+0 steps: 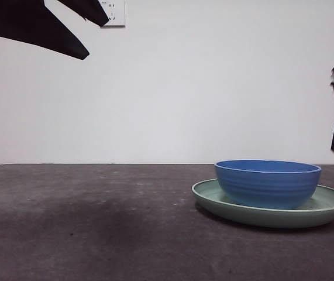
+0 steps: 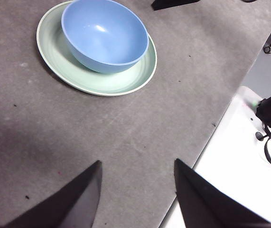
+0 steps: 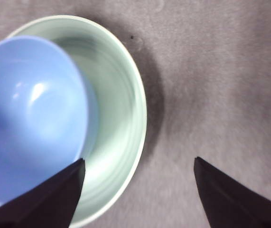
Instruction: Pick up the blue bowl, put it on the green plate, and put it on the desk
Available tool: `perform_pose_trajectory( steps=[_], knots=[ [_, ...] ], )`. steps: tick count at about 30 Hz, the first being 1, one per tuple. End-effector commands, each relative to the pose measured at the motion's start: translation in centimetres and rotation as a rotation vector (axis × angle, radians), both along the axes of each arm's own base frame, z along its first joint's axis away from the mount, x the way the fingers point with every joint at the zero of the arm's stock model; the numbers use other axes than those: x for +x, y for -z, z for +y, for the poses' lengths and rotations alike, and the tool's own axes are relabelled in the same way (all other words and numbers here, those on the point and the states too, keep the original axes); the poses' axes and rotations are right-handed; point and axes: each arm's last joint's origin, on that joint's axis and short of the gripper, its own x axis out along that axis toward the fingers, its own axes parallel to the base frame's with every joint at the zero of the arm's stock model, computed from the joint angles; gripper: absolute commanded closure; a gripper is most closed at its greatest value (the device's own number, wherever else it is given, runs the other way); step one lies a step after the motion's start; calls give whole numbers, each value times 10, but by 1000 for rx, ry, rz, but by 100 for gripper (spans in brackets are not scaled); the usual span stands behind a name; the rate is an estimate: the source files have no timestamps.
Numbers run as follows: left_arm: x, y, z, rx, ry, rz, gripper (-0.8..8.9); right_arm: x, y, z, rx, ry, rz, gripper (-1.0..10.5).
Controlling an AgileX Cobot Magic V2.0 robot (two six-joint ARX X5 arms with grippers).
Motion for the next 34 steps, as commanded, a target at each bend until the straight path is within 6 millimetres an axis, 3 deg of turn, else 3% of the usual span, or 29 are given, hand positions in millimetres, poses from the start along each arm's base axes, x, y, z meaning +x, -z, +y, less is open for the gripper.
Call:
perform_pose_trajectory(
  steps=[1,16,21,26,29,34],
  knots=[
    [0,-2,-2,-9,9,-4,565,11,5,0,25,-11,0,643],
    [0,-2,-2,-9,9,-4,565,39,47,3,63,-36,56,752],
    [0,-2,-2,-9,9,-5,565,42,52,3,64,-36,61,837],
    [0,-2,-2,-10,8,-5,565,42,52,3,62,-35,57,850],
    [0,-2,-2,-10,8,-5,565,43,52,3,62,-35,54,929],
    [0,-2,-2,-9,8,-4,565,43,52,3,63,-34,51,934]
  ],
)
